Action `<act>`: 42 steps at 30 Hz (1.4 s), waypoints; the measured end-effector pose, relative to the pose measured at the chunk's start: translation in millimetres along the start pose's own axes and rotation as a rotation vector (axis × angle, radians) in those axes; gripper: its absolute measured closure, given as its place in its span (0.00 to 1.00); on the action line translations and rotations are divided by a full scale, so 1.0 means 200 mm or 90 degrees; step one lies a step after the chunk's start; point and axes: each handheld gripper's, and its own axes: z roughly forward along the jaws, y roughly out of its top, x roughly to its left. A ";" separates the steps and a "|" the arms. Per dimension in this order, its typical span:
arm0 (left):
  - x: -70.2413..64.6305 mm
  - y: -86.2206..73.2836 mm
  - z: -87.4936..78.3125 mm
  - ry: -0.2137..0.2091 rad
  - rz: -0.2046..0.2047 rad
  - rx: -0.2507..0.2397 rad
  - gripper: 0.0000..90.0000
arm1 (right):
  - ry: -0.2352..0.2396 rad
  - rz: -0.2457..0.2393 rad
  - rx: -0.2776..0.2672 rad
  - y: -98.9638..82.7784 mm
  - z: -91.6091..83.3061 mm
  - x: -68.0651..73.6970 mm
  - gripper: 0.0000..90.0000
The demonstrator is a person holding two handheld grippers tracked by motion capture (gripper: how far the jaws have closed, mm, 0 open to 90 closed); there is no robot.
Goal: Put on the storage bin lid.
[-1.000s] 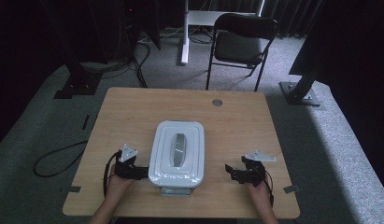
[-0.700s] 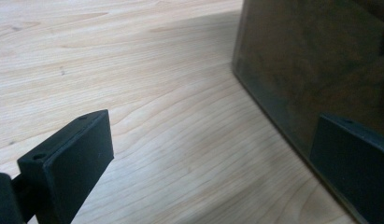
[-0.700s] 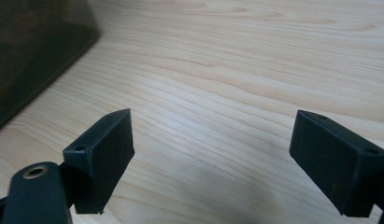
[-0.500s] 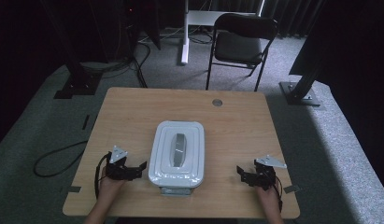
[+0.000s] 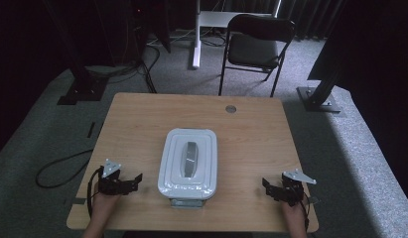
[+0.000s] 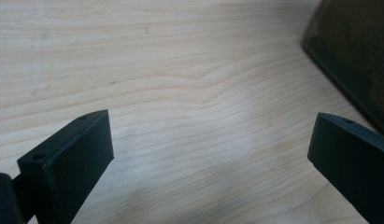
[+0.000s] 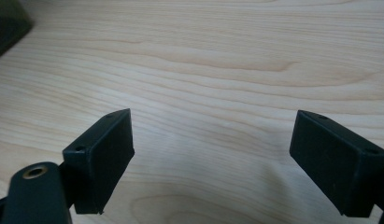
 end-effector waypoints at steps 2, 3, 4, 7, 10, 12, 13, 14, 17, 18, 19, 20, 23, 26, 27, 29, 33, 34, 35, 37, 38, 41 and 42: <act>0.02 -0.02 -0.01 0.007 -0.005 0.002 0.01 | -0.009 -0.001 0.001 0.00 0.00 0.00 0.14; 0.03 -0.02 -0.01 0.011 -0.007 0.004 0.01 | -0.018 -0.004 0.003 0.00 0.00 0.00 0.14; 0.04 -0.03 -0.02 0.015 -0.007 0.007 0.01 | -0.026 -0.006 0.006 0.00 0.00 0.00 0.14; 0.06 -0.05 -0.04 0.024 -0.014 0.006 0.01 | -0.039 -0.006 0.012 -0.01 0.00 -0.01 0.14; 0.09 -0.07 -0.06 0.039 -0.024 0.006 0.01 | -0.052 0.002 0.014 -0.01 -0.01 -0.03 0.14; 0.11 -0.08 -0.08 0.049 -0.030 0.006 0.01 | -0.061 0.009 0.013 -0.02 -0.01 -0.04 0.14; 0.12 -0.09 -0.08 0.055 -0.034 0.007 0.01 | -0.062 0.014 0.012 -0.02 -0.01 -0.04 0.14; 0.12 -0.09 -0.08 0.055 -0.034 0.007 0.01 | -0.062 0.014 0.012 -0.02 -0.01 -0.04 0.14; 0.15 -0.11 -0.10 0.078 -0.044 0.013 0.01 | -0.081 0.031 0.012 -0.03 -0.02 -0.06 0.14; 0.15 -0.12 -0.11 0.087 -0.051 0.016 0.01 | -0.086 0.033 0.012 -0.03 -0.02 -0.07 0.14; 0.16 -0.12 -0.11 0.093 -0.054 0.016 0.01 | -0.090 0.038 0.012 -0.03 -0.03 -0.07 0.14; 0.16 -0.12 -0.12 0.101 -0.057 0.022 0.01 | -0.095 0.042 0.012 -0.03 -0.03 -0.07 0.14; 0.16 -0.13 -0.13 0.123 -0.069 0.028 0.01 | -0.104 0.062 0.015 -0.04 -0.04 -0.09 0.14; 0.18 -0.13 -0.13 0.138 -0.086 0.032 0.01 | -0.117 0.077 0.018 -0.06 -0.06 -0.12 0.14; 0.18 -0.13 -0.13 0.140 -0.089 0.036 0.01 | -0.121 0.082 0.017 -0.06 -0.06 -0.13 0.14; 0.19 -0.14 -0.12 0.145 -0.101 0.040 0.01 | -0.129 0.088 0.025 -0.08 -0.07 -0.14 0.14; 0.18 -0.14 -0.11 0.151 -0.098 0.065 0.01 | -0.125 0.112 0.033 -0.09 -0.08 -0.17 0.14; 0.18 -0.14 -0.10 0.151 -0.095 0.076 0.01 | -0.128 0.109 0.035 -0.09 -0.07 -0.17 0.15; 0.18 -0.15 -0.10 0.154 -0.090 0.083 0.01 | -0.129 0.105 0.038 -0.08 -0.07 -0.16 0.15; 0.18 -0.15 -0.09 0.165 -0.074 0.097 0.01 | -0.134 0.092 0.044 -0.08 -0.06 -0.15 0.15; 0.18 -0.15 -0.09 0.164 -0.076 0.100 0.01 | -0.136 0.086 0.047 -0.08 -0.05 -0.15 0.15; 0.19 -0.15 -0.09 0.174 -0.084 0.102 0.01 | -0.153 0.064 0.059 -0.07 -0.04 -0.13 0.14; 0.19 -0.15 -0.09 0.175 -0.084 0.102 0.01 | -0.155 0.058 0.062 -0.07 -0.03 -0.13 0.14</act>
